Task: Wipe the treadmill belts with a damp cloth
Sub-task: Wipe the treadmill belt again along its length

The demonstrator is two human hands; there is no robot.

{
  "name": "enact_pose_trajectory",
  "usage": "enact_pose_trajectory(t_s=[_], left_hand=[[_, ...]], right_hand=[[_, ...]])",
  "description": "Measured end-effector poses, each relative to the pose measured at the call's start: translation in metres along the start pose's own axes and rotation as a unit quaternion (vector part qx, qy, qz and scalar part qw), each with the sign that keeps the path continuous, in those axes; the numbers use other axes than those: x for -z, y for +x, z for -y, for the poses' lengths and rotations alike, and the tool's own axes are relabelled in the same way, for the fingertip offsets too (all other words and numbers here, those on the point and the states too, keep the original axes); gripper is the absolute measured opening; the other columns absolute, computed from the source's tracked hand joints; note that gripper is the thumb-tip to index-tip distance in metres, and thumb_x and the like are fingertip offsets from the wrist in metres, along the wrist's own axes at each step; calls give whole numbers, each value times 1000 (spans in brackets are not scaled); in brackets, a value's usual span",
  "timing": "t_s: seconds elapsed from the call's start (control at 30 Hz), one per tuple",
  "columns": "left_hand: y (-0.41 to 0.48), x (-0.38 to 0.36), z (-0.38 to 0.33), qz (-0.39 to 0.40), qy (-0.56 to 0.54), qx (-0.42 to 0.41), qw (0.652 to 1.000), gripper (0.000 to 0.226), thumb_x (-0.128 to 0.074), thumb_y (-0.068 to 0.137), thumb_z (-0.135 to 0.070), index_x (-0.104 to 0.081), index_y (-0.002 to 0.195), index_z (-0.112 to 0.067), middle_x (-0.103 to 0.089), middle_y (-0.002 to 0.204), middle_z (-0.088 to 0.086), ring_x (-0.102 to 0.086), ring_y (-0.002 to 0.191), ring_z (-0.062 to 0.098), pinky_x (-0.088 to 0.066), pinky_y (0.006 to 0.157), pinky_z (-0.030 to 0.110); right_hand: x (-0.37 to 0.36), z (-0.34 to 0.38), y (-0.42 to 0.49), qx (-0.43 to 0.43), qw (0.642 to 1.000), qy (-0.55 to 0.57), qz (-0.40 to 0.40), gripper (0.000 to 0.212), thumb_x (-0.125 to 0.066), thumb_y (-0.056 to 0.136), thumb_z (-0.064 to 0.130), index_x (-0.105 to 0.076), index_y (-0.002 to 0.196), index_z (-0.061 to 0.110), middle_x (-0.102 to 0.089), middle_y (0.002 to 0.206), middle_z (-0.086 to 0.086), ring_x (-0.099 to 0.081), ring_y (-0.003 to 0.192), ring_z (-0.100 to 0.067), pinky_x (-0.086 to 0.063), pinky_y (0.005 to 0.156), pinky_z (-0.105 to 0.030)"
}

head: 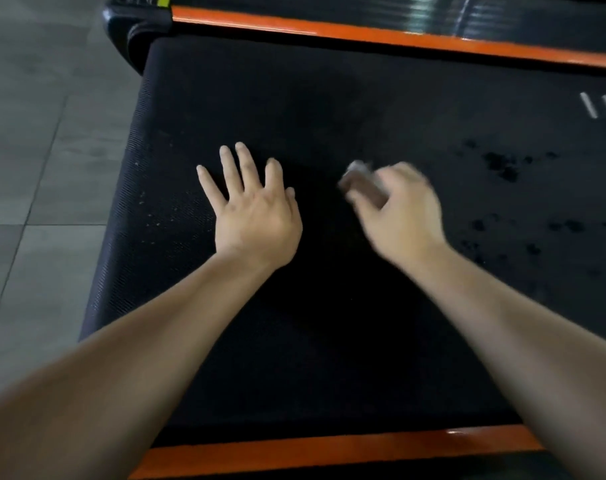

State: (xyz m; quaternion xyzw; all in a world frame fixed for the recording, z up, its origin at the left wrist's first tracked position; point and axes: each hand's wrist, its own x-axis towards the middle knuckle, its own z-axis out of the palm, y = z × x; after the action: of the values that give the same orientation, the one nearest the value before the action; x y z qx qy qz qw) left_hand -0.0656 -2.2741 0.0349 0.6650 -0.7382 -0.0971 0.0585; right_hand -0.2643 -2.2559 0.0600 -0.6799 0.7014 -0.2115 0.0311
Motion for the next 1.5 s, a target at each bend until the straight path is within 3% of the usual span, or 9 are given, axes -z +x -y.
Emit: enact_pose_trajectory(t_s=[0.13,0.3,0.53,0.73,0.9,1.07,1.23,1.4,1.5], left_hand=[[-1,-2,4,-15,-15,0,1000,52,-28,107,-39,-29,154,-15,-4,170,26,8,157,43,6,122,67],[0,0,1,-2,2,10,1000,57,-20,108,-46,-17,162,-29,2,172,17,12,158,39,9,123,65],[0,2,1,3,5,22,1000,57,-20,108,-49,-16,163,-36,0,173,14,10,159,35,9,125,61],[-2,3,1,0,-1,14,1000,58,-21,107,-50,-18,163,-35,-2,173,12,9,159,33,9,125,59],[1,-3,1,-9,7,13,1000,61,-19,105,-57,-15,163,-39,0,173,12,10,159,34,10,124,63],[2,-4,0,-9,11,13,1000,63,-17,104,-61,-13,163,-39,0,173,10,11,159,33,9,123,64],[2,-4,0,-11,30,8,999,68,-15,102,-66,-10,164,-38,2,173,12,11,159,34,8,123,64],[2,-5,-1,-14,34,5,999,70,-14,102,-68,-10,164,-37,0,173,12,10,159,35,7,123,65],[3,-5,0,-13,38,8,999,73,-12,100,-72,-8,164,-37,0,173,12,10,159,34,7,123,64]], right_hand=[[-2,-3,-9,133,988,34,77,37,-62,87,50,-60,77,15,-52,80,0,-55,74,-26,-41,63,-36],[-4,-32,52,-16,1000,-2,-10,31,-63,92,48,-59,87,18,-57,92,-2,-62,85,-28,-45,67,-36],[6,-17,-28,232,966,59,95,28,-62,90,45,-56,82,19,-50,84,0,-50,77,-23,-41,69,-37],[4,-53,67,18,1000,1,7,33,-62,91,48,-64,91,16,-63,95,-11,-62,87,-37,-45,68,-37],[-5,-19,16,209,970,56,109,24,-71,89,36,-65,89,13,-54,87,-1,-55,81,-23,-43,69,-37],[-8,-39,101,7,1000,1,6,31,-63,92,47,-66,102,18,-62,101,-6,-63,94,-33,-49,77,-38],[-21,-11,60,165,982,48,82,23,-68,90,40,-66,96,18,-54,90,-2,-55,82,-25,-46,71,-39],[-13,-31,123,32,999,-35,11,26,-63,92,47,-65,100,22,-60,102,-10,-60,99,-37,-49,87,-45],[-26,-15,115,90,995,-33,2,28,-65,90,45,-68,103,20,-60,100,-9,-60,94,-35,-49,82,-44]])
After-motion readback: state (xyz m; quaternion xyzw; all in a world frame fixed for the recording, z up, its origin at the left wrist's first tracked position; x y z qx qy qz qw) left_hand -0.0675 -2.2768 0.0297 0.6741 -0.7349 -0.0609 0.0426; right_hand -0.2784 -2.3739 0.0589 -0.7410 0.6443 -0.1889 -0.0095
